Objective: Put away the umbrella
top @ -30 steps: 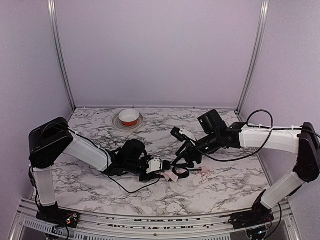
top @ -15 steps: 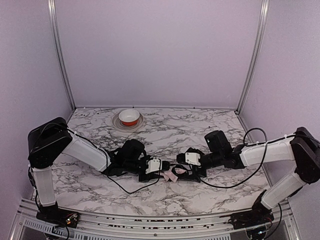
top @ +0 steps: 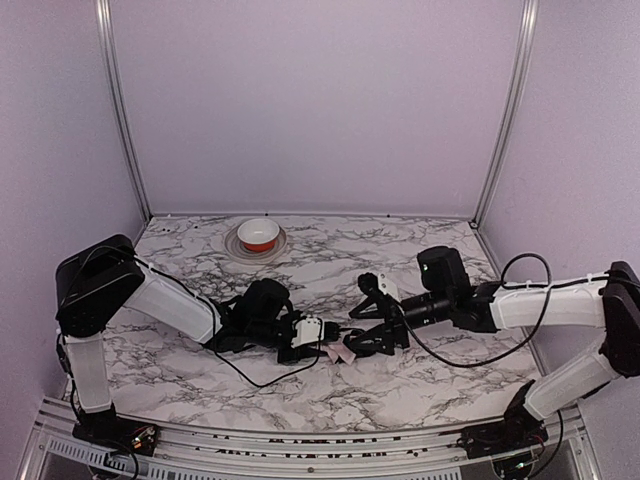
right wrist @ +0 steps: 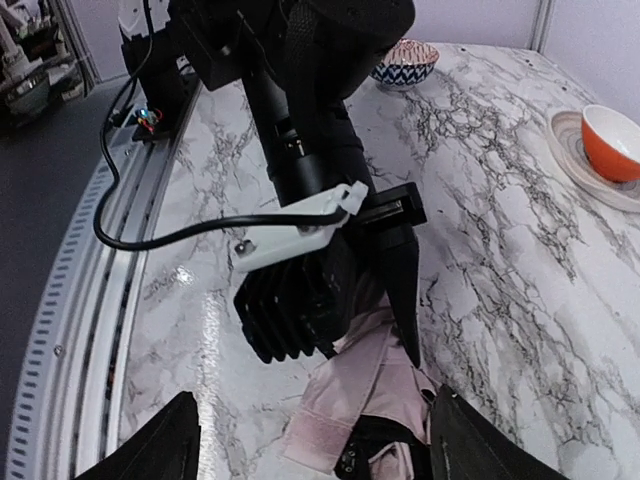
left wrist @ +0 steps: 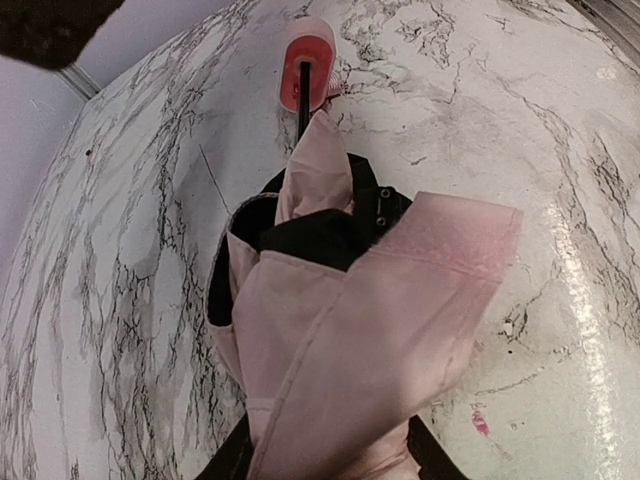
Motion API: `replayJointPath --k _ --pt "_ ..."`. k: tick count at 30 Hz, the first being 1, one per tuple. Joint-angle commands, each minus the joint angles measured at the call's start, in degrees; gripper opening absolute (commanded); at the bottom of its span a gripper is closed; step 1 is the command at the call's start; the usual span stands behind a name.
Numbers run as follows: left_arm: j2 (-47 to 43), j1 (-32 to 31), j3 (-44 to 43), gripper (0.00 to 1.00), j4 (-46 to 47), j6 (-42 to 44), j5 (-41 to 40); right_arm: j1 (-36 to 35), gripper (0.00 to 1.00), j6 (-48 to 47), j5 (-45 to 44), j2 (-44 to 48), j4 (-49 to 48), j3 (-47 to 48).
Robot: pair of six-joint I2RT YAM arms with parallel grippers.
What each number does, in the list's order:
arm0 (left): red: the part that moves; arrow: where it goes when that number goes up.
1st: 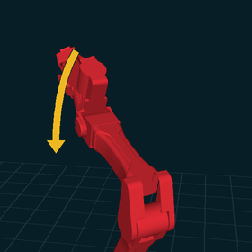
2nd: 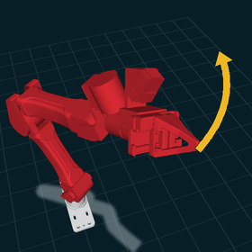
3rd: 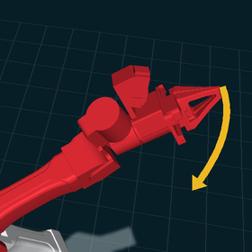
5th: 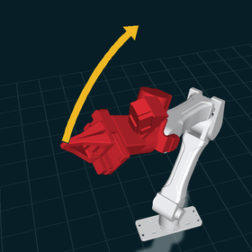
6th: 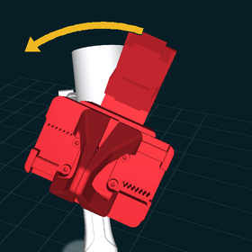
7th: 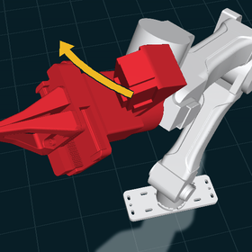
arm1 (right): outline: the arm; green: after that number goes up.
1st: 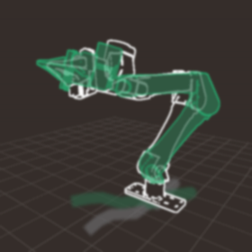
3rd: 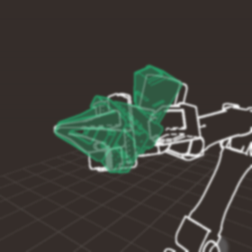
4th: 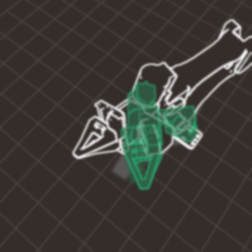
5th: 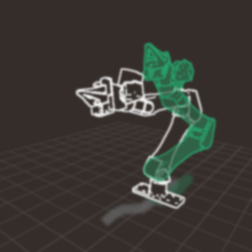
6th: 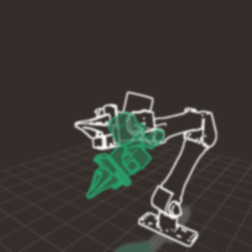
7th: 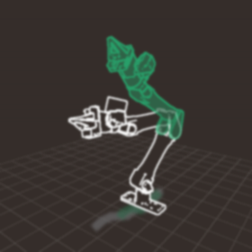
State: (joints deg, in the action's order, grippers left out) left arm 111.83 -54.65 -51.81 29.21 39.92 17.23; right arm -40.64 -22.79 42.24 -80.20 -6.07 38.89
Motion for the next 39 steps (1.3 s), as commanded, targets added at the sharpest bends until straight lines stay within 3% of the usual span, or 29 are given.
replayJointPath --k 1,4,9,21,27,33,39 --pt "2.2 0.3 1.0 0.0 -9.0 -0.1 -3.1 -0.1 0.66 36.1 2.9 2.1 -6.4 -4.9" --pt "2.4 0.3 1.0 0.0 -9.0 0.2 -3.3 -0.3 0.55 50.0 0.2 0.6 -7.6 -6.9" --pt "2.5 0.3 1.1 0.0 -9.1 0.5 -3.5 -1.0 0.54 61.9 -4.4 -0.6 -11.3 -11.3" --pt "2.6 0.3 0.6 0.0 -9.7 0.5 -3.4 -1.2 0.56 66.6 -1.0 -13.1 -23.2 -8.6" --pt "3.0 0.3 0.3 0.0 -9.9 0.5 -3.3 -3.8 0.44 65.5 2.4 -14.1 -26.6 -6.2" --pt "3.0 0.3 0.3 0.0 -10.3 0.4 -3.5 -4.6 0.17 65.4 3.5 -14.9 -26.1 -5.7" --pt "3.1 0.2 0.3 0.0 -10.5 0.5 -3.5 -4.6 0.0 64.4 2.9 -12.8 -24.6 -5.9"
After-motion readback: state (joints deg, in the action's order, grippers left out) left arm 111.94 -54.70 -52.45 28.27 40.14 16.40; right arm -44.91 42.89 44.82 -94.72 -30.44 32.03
